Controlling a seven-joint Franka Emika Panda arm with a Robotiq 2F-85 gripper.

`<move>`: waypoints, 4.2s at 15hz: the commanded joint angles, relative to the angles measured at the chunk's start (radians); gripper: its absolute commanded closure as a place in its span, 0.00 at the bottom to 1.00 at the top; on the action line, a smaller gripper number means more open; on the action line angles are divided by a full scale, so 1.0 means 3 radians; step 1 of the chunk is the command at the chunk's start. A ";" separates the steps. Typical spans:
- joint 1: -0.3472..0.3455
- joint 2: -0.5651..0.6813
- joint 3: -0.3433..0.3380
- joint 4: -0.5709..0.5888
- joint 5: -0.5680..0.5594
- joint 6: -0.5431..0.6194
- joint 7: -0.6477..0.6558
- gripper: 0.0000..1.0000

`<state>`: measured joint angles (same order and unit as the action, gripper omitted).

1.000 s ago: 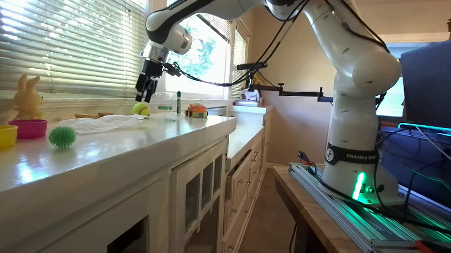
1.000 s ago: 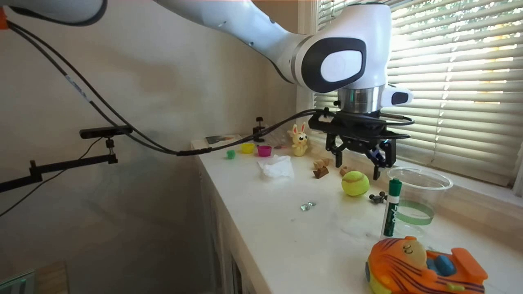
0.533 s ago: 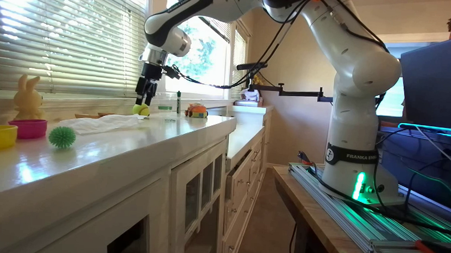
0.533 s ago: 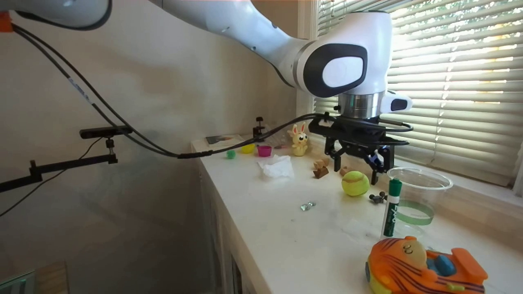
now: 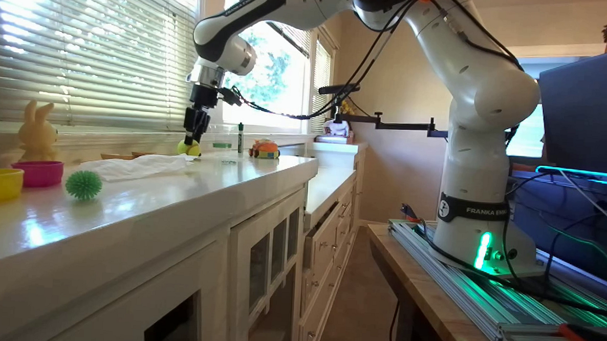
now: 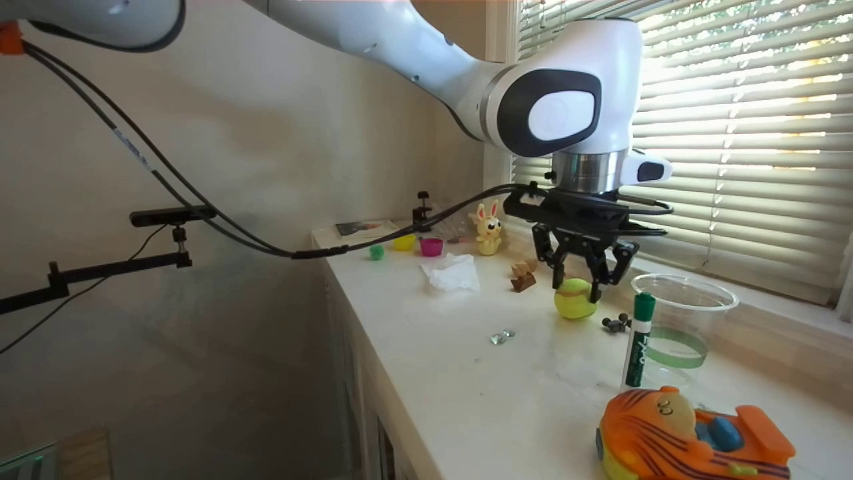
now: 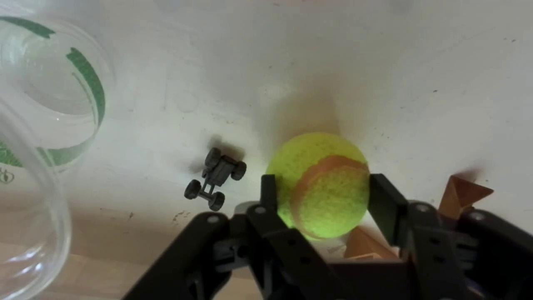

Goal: Put the tennis ball into the clear cup

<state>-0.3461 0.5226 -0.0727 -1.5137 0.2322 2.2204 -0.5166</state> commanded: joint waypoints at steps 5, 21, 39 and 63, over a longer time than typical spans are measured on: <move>-0.0039 0.0061 0.0042 0.0155 -0.0049 -0.0166 0.0010 0.69; 0.0092 -0.0901 -0.0086 -0.0152 -0.0289 -0.0334 0.0064 0.69; -0.0111 -0.1076 -0.0623 -0.0357 -0.0232 -0.0281 0.0233 0.69; -0.0292 -0.0667 -0.0420 -0.0246 0.0219 0.0235 0.0140 0.69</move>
<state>-0.4108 0.3043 -0.2195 -1.6139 0.2572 2.2830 -0.4626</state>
